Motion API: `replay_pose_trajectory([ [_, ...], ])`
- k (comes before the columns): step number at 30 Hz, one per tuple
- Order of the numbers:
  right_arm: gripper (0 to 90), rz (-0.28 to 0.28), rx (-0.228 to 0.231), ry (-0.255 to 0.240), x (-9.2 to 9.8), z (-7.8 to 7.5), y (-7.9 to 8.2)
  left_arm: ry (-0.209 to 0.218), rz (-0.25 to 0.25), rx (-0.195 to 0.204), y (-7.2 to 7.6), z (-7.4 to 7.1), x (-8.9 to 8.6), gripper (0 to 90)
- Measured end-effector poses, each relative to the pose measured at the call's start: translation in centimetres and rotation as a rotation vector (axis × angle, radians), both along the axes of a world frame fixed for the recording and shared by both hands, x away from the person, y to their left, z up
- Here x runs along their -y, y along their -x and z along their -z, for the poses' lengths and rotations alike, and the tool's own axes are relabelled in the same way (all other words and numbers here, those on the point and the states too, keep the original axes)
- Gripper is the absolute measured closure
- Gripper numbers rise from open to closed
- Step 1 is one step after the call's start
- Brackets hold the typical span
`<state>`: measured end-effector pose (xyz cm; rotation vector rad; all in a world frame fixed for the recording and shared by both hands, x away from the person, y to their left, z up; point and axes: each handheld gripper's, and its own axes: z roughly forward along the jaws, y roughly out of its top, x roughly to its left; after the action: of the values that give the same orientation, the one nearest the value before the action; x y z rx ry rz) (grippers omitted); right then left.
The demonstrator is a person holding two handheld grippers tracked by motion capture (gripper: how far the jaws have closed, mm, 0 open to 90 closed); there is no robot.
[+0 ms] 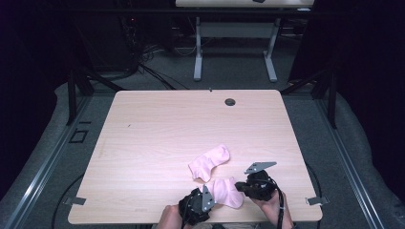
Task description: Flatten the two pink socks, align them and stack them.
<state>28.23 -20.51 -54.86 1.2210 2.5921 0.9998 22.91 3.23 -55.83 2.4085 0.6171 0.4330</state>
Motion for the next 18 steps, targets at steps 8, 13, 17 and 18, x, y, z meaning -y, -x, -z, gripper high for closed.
replay_pose_trajectory([
  [8, 63.6, 0.018, 0.021, 0.005, 0.4, 0.1, 0.0, 0.200, -0.224, -0.103, -3.2, -1.6, -5.4, 36.7],
  [13, 61.4, 0.028, 0.035, 0.029, 0.0, 0.6, 0.1, 0.156, -0.229, -0.187, -4.9, -0.1, -4.4, 42.5],
  [17, 67.7, 0.024, 0.034, 0.042, -0.2, 1.1, 0.2, 0.098, -0.222, -0.181, -4.9, 0.8, -3.2, 66.2],
  [18, 72.7, 0.023, 0.038, 0.059, -0.3, 1.3, 0.2, 0.099, -0.215, -0.169, -4.8, 1.0, -3.0, 70.8],
])
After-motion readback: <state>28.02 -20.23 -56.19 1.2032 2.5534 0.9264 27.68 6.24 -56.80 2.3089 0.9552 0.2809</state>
